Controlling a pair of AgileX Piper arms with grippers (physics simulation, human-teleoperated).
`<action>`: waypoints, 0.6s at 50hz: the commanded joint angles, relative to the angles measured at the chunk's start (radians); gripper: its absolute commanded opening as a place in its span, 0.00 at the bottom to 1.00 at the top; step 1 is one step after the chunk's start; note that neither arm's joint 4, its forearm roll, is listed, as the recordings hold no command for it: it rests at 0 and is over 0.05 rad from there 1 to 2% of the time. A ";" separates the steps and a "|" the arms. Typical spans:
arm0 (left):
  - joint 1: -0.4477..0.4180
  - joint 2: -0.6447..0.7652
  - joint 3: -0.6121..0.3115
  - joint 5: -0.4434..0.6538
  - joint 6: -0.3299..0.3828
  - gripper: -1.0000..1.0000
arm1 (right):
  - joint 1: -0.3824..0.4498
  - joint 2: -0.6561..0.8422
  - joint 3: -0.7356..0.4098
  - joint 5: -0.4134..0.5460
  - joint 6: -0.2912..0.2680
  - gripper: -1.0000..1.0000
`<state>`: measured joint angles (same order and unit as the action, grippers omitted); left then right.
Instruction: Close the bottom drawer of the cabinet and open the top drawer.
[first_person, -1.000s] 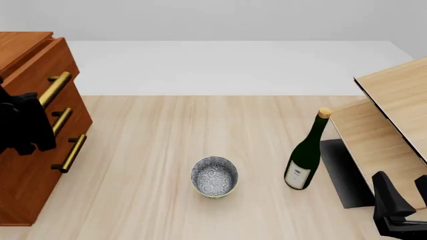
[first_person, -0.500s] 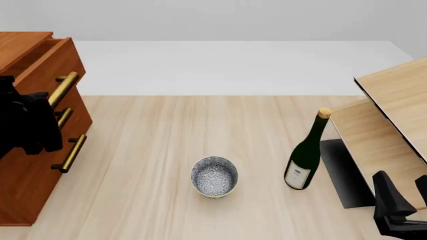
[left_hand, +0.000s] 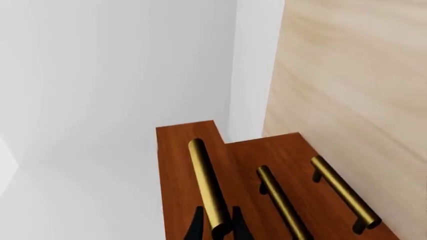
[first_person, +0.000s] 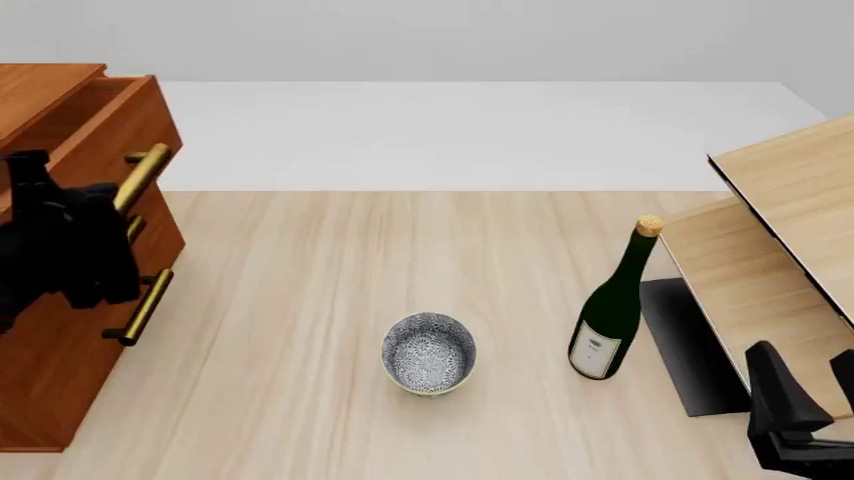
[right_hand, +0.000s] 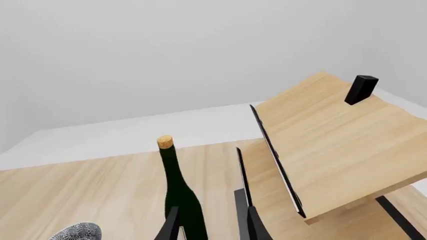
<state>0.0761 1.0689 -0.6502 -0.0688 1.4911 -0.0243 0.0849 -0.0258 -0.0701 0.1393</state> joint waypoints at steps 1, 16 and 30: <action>-0.058 0.068 -0.071 -0.052 0.000 0.00 | 0.000 0.006 0.001 -0.006 0.001 1.00; -0.065 0.080 -0.076 -0.051 -0.008 0.00 | -0.002 0.008 0.002 -0.009 0.001 1.00; -0.065 0.086 -0.077 -0.048 -0.018 1.00 | -0.001 0.006 0.001 -0.007 0.000 1.00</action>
<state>0.0292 1.0844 -0.6668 -0.0648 1.4724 -0.0251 0.0913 -0.0244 -0.0778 0.1397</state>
